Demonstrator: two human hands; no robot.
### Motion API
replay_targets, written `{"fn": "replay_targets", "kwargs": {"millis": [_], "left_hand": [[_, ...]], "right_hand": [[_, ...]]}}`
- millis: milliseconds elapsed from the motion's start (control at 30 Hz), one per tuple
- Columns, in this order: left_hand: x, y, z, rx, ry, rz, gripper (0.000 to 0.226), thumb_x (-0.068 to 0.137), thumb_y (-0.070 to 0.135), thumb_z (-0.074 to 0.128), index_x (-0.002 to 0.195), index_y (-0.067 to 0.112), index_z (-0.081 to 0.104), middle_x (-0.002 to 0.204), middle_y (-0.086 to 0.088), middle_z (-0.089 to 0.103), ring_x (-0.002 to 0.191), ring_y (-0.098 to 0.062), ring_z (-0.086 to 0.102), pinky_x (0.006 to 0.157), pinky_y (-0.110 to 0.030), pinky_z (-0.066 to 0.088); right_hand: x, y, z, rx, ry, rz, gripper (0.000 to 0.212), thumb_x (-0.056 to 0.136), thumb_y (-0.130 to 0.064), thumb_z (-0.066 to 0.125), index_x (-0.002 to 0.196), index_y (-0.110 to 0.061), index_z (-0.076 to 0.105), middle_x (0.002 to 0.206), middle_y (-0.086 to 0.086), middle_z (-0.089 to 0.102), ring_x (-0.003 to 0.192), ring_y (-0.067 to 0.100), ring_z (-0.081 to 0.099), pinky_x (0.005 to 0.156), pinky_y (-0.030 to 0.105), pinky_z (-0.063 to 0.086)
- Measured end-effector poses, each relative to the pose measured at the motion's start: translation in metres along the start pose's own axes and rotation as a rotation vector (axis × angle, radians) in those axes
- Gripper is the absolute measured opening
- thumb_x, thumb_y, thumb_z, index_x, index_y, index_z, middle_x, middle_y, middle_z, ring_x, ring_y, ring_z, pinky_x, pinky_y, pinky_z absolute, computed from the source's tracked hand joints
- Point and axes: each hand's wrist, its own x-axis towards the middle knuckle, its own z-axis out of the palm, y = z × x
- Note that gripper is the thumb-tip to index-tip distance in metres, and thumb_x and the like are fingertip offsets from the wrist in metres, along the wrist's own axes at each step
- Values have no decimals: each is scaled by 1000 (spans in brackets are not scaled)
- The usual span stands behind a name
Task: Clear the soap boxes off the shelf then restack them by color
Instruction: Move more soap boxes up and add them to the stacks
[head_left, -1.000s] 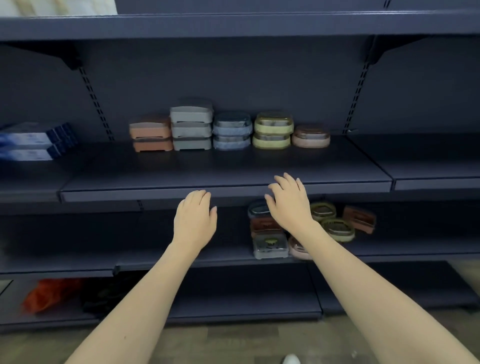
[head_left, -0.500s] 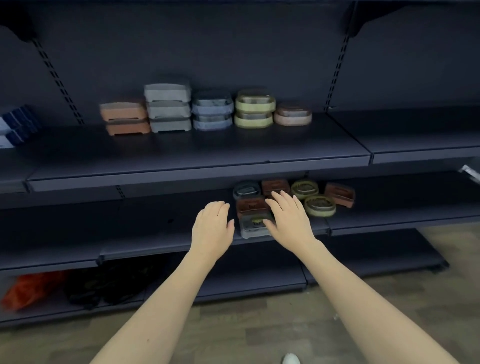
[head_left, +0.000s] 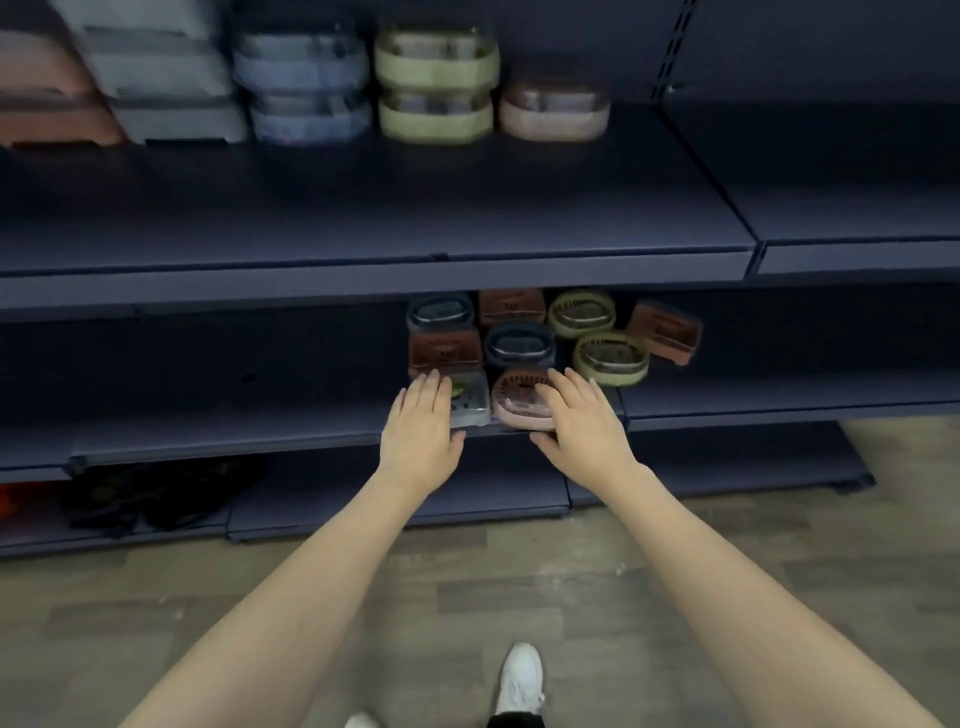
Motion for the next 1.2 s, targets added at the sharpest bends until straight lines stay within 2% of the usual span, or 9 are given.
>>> {"fn": "replay_targets", "kwargs": {"millis": [100,233,367,533,600,700,833,1000,1200], "left_hand": [[22,7,31,17,-20,-35,69,96,36,45,149,7,14,157,-9,13,145,-22,8,118,-34,4],[42,12,66,30,-60,-65,70,95,36,46,149,6,12,156,-9,14,145,-24,8,118,-34,3],[61,6,91,58,-78,-75,74,94,38,48,149,6,11,156,-10,13,144,-25,7,119,-35,2],[86,-14,104,159,-121,-48,90,87,51,56,149,6,9,156,-13,11,144,-28,6,118,-38,1],[94,-22,110,182,-143,-60,96,84,53,58,149,7,6,157,-12,6,145,-28,2,117,-38,-1],[102,-33,121,199,-145,-84,101,82,55,61,149,7,3,157,-13,2,145,-28,0,116,-39,-4],[105,-41,132,163,-128,-64,109,75,52,70,150,7,5,157,-15,-4,145,-32,-2,116,-43,-6],[108,-48,143,96,-75,-10,108,71,39,79,150,8,12,157,-16,8,145,-33,8,116,-40,-3],[106,-51,147,120,-49,6,101,70,29,80,147,2,21,153,-19,23,141,-37,22,116,-44,4]], "right_hand": [[20,28,23,-52,-66,-62,61,92,-34,54,144,-12,30,156,8,20,145,25,10,117,39,4],[39,51,53,-52,-113,-89,63,91,-35,56,143,-12,31,153,9,24,143,26,13,117,39,5],[52,60,83,-76,-213,-108,75,89,-42,57,148,-15,19,154,8,19,143,26,12,117,37,1],[71,64,106,-93,-207,-71,89,85,-53,58,150,-15,10,154,13,15,143,31,9,117,40,1],[78,63,117,-75,-184,-46,92,81,-51,64,149,-12,16,153,19,18,142,35,12,117,42,4],[87,62,135,-67,-115,-48,94,68,-48,78,142,-7,36,142,27,36,135,44,28,114,51,18],[94,60,155,-118,-17,-29,102,37,-46,92,124,-7,57,124,28,55,112,48,53,96,62,38],[95,62,167,-132,76,-53,111,32,-34,94,126,-11,41,123,27,55,110,46,55,96,62,39],[93,61,171,-140,73,-50,105,38,-27,92,128,-9,41,121,28,55,110,47,55,96,64,38]]}}
